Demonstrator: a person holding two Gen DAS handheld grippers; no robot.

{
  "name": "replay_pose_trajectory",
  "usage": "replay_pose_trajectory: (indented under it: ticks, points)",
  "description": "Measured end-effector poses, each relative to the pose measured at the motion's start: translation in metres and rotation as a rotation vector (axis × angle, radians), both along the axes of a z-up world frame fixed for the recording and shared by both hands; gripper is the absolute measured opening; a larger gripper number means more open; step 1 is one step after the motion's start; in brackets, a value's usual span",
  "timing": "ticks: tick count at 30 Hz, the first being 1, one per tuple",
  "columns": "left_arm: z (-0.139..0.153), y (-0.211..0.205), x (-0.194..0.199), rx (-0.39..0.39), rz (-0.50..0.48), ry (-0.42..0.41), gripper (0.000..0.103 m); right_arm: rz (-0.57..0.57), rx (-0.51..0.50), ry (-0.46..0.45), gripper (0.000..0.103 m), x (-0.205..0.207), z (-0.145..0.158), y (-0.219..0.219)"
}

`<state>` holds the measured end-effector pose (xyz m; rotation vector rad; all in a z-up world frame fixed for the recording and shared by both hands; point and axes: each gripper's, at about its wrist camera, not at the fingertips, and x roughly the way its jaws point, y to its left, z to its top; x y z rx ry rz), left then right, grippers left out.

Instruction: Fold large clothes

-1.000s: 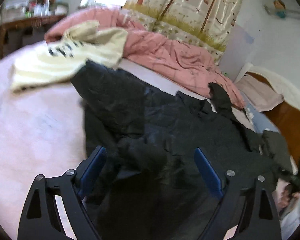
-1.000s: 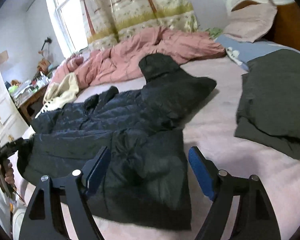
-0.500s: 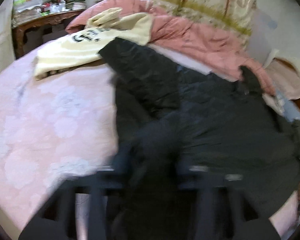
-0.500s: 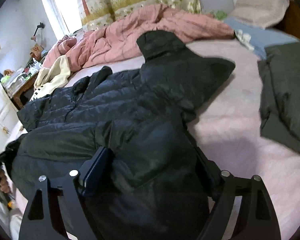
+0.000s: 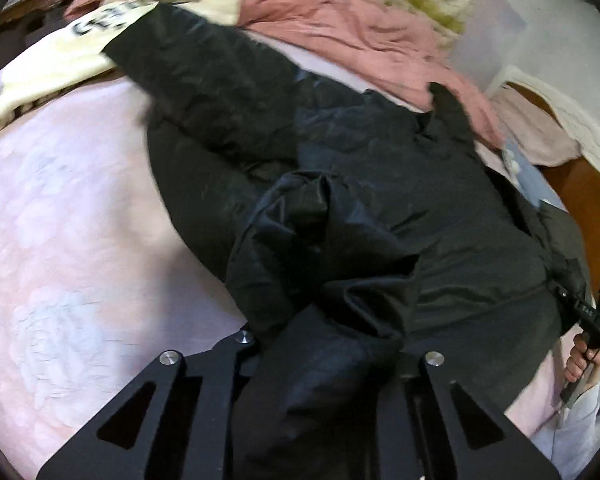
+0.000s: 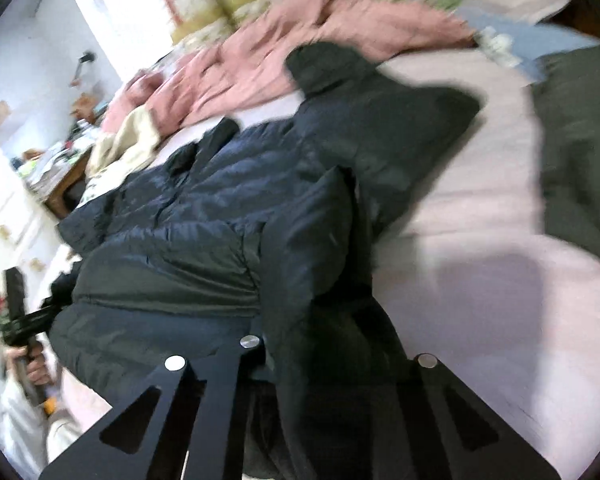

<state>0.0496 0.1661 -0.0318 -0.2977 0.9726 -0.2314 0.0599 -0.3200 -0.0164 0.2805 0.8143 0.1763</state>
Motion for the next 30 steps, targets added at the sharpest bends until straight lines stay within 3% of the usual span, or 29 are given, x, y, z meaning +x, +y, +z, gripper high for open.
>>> replay_pose_trajectory:
  ticks: [2, 7, 12, 14, 16, 18, 20, 22, 25, 30]
  points:
    - [0.003, -0.018, -0.001, 0.001, -0.059, -0.008, 0.012, -0.049, -0.055, -0.032, 0.01, -0.025, 0.014, -0.009]
    - [0.005, -0.065, 0.0, 0.026, -0.159, -0.025, 0.013, -0.152, -0.078, -0.03, 0.01, -0.077, 0.031, -0.046]
    - [0.009, -0.058, -0.006, 0.077, -0.068, -0.05, 0.015, -0.112, -0.075, 0.048, 0.015, -0.073, 0.021, -0.051]
    - [0.013, -0.043, -0.015, 0.115, 0.002, -0.077, 0.016, -0.082, -0.105, 0.049, 0.034, -0.068, 0.018, -0.04]
    - [0.013, -0.035, -0.022, 0.147, 0.012, -0.072, 0.017, -0.078, -0.14, 0.032, 0.047, -0.063, 0.018, -0.03]
    - [0.017, -0.032, -0.03, 0.18, 0.011, -0.091, 0.028, -0.124, -0.242, 0.017, 0.054, -0.057, 0.021, -0.021]
    - [0.026, -0.032, -0.036, 0.237, 0.039, -0.137, 0.048, -0.234, -0.395, -0.042, 0.058, -0.06, 0.033, -0.01]
    - [0.037, -0.031, -0.039, 0.281, 0.058, -0.187, 0.055, -0.298, -0.463, -0.122, 0.065, -0.067, 0.046, -0.003]
    - [0.058, -0.028, -0.043, 0.251, 0.074, -0.249, 0.059, -0.306, -0.489, -0.208, 0.08, -0.078, 0.068, 0.003]
    - [0.104, -0.047, -0.058, 0.269, 0.088, -0.412, 0.082, -0.256, -0.48, -0.301, 0.087, -0.088, 0.1, 0.012]
